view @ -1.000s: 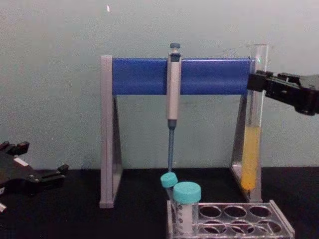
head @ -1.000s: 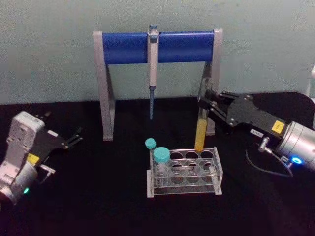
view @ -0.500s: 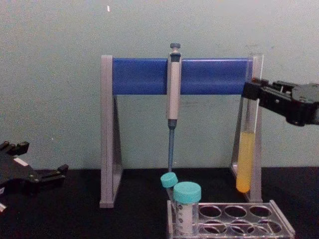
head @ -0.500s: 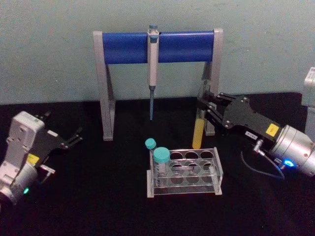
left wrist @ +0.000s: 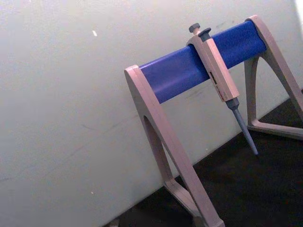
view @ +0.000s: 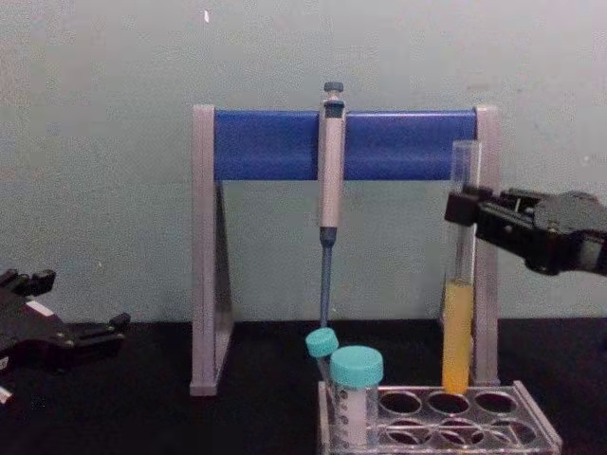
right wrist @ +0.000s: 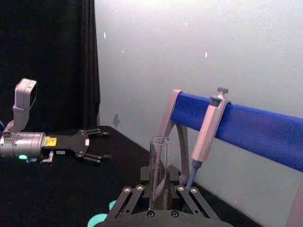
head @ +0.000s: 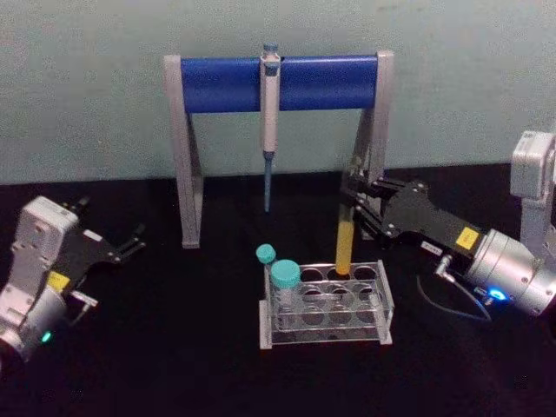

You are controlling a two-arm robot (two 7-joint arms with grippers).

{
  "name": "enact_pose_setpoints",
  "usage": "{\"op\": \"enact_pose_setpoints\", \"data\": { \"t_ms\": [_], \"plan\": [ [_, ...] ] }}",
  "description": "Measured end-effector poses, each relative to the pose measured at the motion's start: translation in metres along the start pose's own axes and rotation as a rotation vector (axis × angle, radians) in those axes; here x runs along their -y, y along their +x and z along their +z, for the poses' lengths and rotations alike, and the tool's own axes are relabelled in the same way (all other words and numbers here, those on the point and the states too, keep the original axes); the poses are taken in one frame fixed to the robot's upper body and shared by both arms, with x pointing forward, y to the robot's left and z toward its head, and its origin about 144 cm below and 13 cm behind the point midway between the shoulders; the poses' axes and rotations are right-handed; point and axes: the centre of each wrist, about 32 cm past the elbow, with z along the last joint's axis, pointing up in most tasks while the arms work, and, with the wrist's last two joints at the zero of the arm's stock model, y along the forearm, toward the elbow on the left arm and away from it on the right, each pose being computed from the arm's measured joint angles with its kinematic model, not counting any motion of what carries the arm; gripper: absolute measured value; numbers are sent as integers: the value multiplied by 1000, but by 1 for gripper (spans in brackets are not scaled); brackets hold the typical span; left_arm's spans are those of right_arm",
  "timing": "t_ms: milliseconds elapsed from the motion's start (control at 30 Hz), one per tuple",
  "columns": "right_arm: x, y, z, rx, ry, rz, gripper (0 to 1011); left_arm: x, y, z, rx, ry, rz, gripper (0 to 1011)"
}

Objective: Pick up the test tube from the test tube rack, shake it, then place it back into the test tube rack.

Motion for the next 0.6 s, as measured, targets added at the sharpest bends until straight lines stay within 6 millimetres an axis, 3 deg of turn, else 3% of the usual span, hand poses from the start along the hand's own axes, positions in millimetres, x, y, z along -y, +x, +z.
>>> {"op": "enact_pose_setpoints", "data": {
  "t_ms": [600],
  "plan": [
    [-3, 1, -11, -17, -47, 6, 229, 0, 0, 0, 0, 0, 0, 1001]
  ]
}}
